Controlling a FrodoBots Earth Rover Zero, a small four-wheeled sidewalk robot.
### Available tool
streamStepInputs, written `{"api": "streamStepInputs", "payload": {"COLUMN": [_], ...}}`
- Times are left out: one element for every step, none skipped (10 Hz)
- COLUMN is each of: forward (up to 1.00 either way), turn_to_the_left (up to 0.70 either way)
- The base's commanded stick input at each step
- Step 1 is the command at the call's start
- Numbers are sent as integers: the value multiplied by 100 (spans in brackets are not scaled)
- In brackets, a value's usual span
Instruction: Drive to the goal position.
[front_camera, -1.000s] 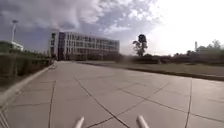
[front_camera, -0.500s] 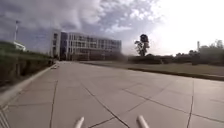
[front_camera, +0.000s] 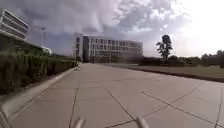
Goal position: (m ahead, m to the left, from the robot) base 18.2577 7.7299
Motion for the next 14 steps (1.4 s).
{"api": "streamStepInputs", "payload": {"forward": [0, 0, 4, 36, 70, 70, 70, 70, 70, 70, 70, 70, 70, 70], "turn_to_the_left": [70, 70, 58, 0, 0, 0, 0, 0, 0, 3, 35, 35, 35, 35]}}
